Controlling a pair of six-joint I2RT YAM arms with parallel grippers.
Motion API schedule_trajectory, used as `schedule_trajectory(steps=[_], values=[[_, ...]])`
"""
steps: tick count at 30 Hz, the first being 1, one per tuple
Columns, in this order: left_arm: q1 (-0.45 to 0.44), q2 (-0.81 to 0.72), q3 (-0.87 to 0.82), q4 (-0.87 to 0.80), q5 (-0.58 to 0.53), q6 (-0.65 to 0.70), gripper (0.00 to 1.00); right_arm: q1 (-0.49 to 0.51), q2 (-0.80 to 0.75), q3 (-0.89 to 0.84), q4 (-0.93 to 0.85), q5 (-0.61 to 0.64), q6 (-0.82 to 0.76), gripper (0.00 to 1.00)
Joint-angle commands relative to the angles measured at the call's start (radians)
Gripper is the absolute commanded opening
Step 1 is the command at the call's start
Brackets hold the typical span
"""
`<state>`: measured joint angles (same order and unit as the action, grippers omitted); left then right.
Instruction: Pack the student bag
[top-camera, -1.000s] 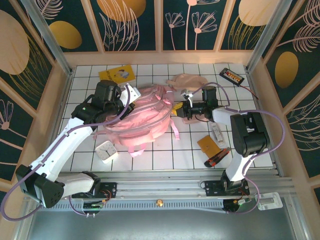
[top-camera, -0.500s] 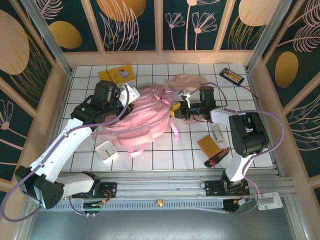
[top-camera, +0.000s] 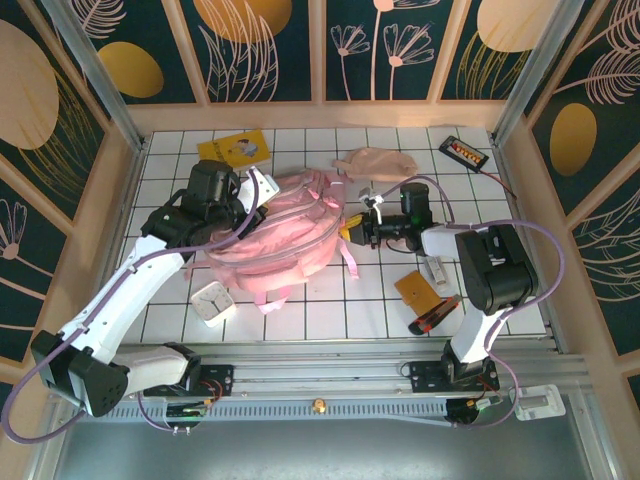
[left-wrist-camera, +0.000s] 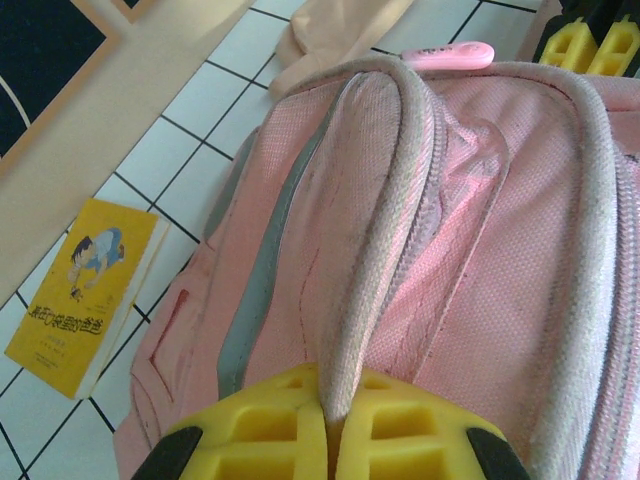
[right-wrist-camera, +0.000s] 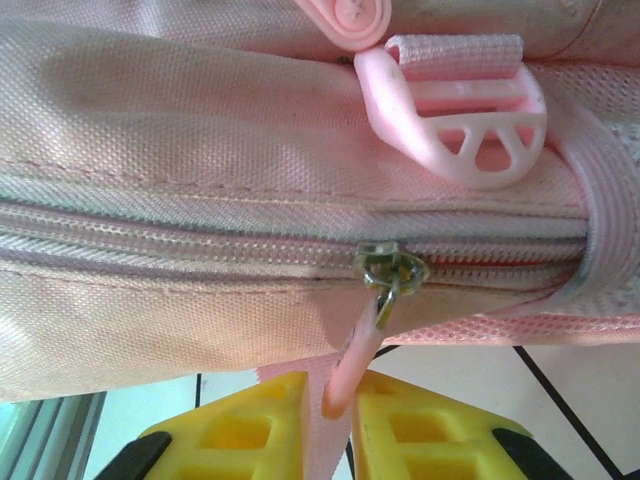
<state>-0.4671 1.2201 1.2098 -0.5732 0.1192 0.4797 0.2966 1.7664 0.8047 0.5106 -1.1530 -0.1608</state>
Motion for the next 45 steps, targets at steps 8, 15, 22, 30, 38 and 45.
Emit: schedule_trajectory(steps=[8,15,22,30,38,45], values=[[0.011,-0.028,0.042,0.113,-0.002,0.005,0.0,0.011,0.02,0.015,0.166,-0.01,0.099,0.16],[0.012,-0.045,0.022,0.119,0.0,-0.009,0.0,0.016,0.034,0.034,0.157,-0.006,0.103,0.21],[0.012,-0.05,0.017,0.119,0.0,-0.011,0.0,0.016,0.038,0.035,0.151,0.005,0.103,0.26],[0.012,-0.047,0.026,0.113,-0.001,-0.014,0.0,0.015,0.061,0.055,0.198,0.005,0.132,0.14],[0.012,-0.045,0.024,0.114,-0.004,-0.02,0.0,0.016,0.047,0.05,0.171,0.01,0.113,0.0],[0.012,-0.053,0.012,0.113,-0.03,-0.02,0.0,0.009,-0.005,0.055,0.028,0.044,0.077,0.0]])
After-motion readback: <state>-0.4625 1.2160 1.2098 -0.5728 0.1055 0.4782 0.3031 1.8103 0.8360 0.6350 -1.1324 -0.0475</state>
